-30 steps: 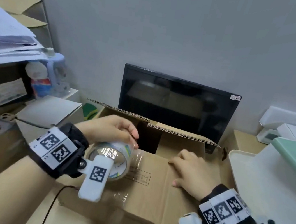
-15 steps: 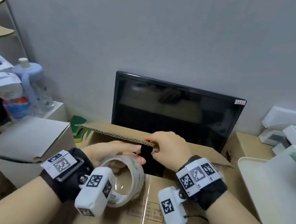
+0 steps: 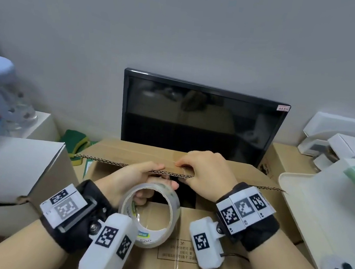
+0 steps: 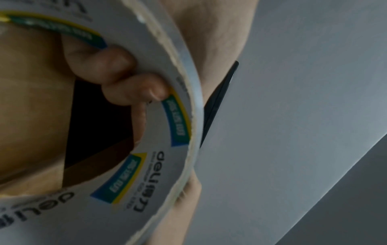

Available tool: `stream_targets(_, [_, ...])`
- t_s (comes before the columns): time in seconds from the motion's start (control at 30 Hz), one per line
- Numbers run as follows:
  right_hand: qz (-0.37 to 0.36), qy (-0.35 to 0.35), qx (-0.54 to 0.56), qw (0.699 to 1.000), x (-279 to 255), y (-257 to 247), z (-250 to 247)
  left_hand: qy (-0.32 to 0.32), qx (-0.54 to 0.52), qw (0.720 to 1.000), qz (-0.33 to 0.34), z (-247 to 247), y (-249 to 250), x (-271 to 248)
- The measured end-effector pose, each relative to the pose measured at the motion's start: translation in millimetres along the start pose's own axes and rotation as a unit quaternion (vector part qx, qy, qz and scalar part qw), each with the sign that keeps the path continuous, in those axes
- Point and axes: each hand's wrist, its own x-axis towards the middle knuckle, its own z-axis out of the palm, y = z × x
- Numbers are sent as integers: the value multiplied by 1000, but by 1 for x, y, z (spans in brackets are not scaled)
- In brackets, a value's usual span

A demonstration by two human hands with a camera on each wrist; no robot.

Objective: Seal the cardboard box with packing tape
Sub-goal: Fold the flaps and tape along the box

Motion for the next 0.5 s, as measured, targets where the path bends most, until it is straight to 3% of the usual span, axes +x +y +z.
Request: stream_targets(0.5, [13, -77, 36, 996, 7, -3, -13, -11, -5, 1000, 5, 7, -7, -9])
